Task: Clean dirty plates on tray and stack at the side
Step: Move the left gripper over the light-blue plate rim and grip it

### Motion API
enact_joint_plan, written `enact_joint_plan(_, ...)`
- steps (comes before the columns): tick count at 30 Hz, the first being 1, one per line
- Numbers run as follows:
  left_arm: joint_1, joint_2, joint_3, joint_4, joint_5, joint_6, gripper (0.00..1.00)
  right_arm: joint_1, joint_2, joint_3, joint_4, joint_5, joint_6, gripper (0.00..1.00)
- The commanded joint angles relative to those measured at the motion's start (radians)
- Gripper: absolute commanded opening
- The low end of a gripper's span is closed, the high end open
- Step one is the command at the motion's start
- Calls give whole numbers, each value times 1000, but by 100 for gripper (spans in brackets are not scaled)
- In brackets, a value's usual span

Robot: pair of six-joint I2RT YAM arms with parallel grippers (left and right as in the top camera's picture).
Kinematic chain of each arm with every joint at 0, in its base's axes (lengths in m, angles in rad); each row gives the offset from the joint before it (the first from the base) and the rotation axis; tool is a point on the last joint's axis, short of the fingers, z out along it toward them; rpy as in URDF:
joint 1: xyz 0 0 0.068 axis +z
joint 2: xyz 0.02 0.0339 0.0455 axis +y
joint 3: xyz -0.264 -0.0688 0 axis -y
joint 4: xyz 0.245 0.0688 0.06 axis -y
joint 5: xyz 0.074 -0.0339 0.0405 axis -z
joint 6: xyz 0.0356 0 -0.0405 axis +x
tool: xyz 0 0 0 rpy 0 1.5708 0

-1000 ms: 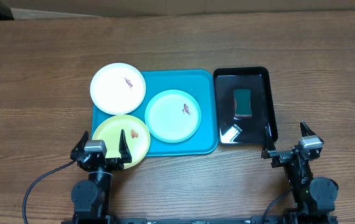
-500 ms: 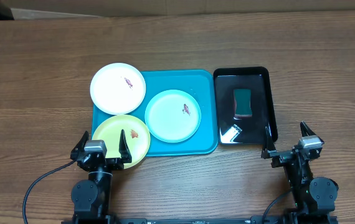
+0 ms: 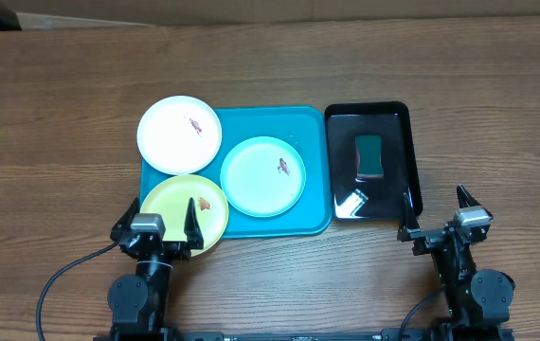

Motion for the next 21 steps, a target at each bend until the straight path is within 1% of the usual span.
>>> enact_joint_plan(1,5,-8,42,-17,176,-18,100,6,-9,-11,5,-3,-4,100)
enact_joint_plan(3,5,-7,104,-96,201,-45,100,6,-9,-11,5,-3,-4,100)
enact_joint_plan(5,5,9,202,-211,201,-63,100,6,-9,-11,5,-3,-4,100)
enact_joint_plan(7,5,53,314,-327,202,-62,100,6,-9,-11,5,-3,-4,100)
enact_joint_plan(9,5,134,448,-444,216,-62,100,6,-9,-11,5,-3,-4,100)
enact_joint_plan(12,5,337,702,-650,279,-48,100,6,-9,-11,5,-3,-4,100)
enact_joint_plan(15,5,589,994,-921,334,23,100,6,-9,-11,5,-3,-4,100)
enact_joint_plan(18,5,845,1289,-1192,336,40,100,6,-9,-11,5,-3,-4,100)
enact_joint_plan(21,5,1040,1506,-1364,339,39,100,6,-9,-11,5,-3,-4,100)
